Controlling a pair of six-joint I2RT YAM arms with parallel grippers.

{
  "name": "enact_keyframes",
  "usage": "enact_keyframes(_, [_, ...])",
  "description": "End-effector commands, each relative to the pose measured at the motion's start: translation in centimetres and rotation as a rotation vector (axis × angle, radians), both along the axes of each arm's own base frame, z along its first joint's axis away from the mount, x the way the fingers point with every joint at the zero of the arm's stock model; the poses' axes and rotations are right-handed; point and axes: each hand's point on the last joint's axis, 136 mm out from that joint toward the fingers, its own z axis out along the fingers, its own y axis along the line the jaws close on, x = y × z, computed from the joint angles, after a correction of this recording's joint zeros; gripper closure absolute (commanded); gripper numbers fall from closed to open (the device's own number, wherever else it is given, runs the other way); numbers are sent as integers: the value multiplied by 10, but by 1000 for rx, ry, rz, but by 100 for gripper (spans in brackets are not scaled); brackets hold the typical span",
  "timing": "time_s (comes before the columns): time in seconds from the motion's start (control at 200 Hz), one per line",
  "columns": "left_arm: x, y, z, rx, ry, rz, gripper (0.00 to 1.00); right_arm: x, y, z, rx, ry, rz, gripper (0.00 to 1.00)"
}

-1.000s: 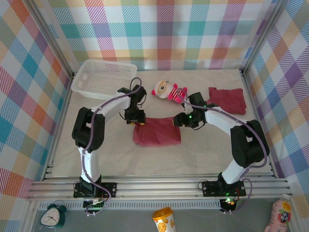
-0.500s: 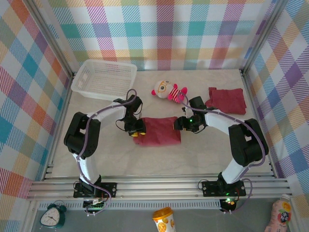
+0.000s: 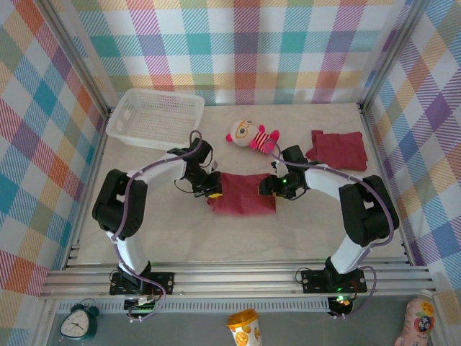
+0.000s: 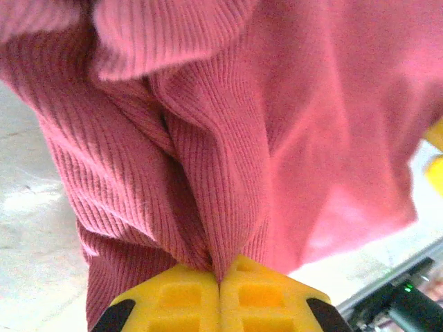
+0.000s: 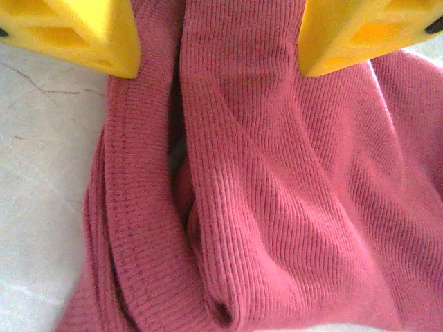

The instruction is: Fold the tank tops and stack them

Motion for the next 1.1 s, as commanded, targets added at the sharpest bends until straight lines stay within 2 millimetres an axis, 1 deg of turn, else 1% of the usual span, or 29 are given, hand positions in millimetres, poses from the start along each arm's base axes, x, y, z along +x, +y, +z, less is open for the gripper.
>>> enact_keyframes(0.0, [2, -8, 19, -105, -34, 17, 100, -4, 7, -5, 34, 27, 3, 39])
enact_keyframes(0.095, [1, -9, 2, -143, -14, 33, 100, -7, 7, -8, 37, 43, -4, 40])
enact_keyframes(0.2, [8, -11, -13, -202, -24, 69, 100, -11, 6, -11, 39, 59, -9, 40])
enact_keyframes(0.22, [13, -12, -14, -219, -41, 77, 100, -11, 6, -11, 40, 58, -8, 40])
enact_keyframes(0.28, [13, -6, -31, -211, -16, 103, 100, -10, 5, -9, 39, 53, -8, 40])
enact_keyframes(0.38, [11, 5, -52, -192, 18, 120, 100, -7, 3, -4, 19, 37, -1, 39])
enact_keyframes(0.47, [14, 13, -57, -164, 15, 128, 100, -4, -2, 3, -12, 0, 1, 38])
enact_keyframes(0.5, [15, 16, -58, -142, 15, 123, 98, -2, -3, 6, -16, -15, 1, 37])
enact_keyframes(0.54, [16, 17, -57, -125, 13, 112, 96, 0, -3, 8, -19, -25, 4, 36])
enact_keyframes(0.56, [21, 16, -53, -127, -4, 106, 95, 1, -3, 8, -20, -27, 6, 36])
enact_keyframes(0.565, [18, 17, -54, -120, 9, 106, 94, 1, -3, 7, -20, -27, 5, 36])
enact_keyframes(0.605, [18, 18, -50, -105, 21, 97, 87, 3, -2, 7, -22, -32, 8, 36])
enact_keyframes(0.68, [20, 20, -39, -76, 17, 79, 80, 11, -2, 7, -47, -51, 21, 36])
enact_keyframes(0.755, [23, 22, -23, -47, -8, 58, 69, 23, -7, 12, -110, -95, 33, 36])
enact_keyframes(0.84, [20, 28, -9, -6, -25, 38, 62, 29, -13, 16, -155, -123, 35, 35])
enact_keyframes(0.895, [18, 34, -4, 33, -26, 35, 59, 27, -14, 14, -169, -113, 37, 34])
enact_keyframes(0.955, [16, 36, 2, 40, -26, 21, 54, 24, -13, 9, -167, -98, 39, 34])
enact_keyframes(1.025, [14, 41, 7, 72, -23, 5, 51, 21, -10, 3, -172, -80, 43, 33])
enact_keyframes(1.095, [13, 54, 3, 154, -28, -12, 49, 21, -7, -1, -174, -80, 51, 32])
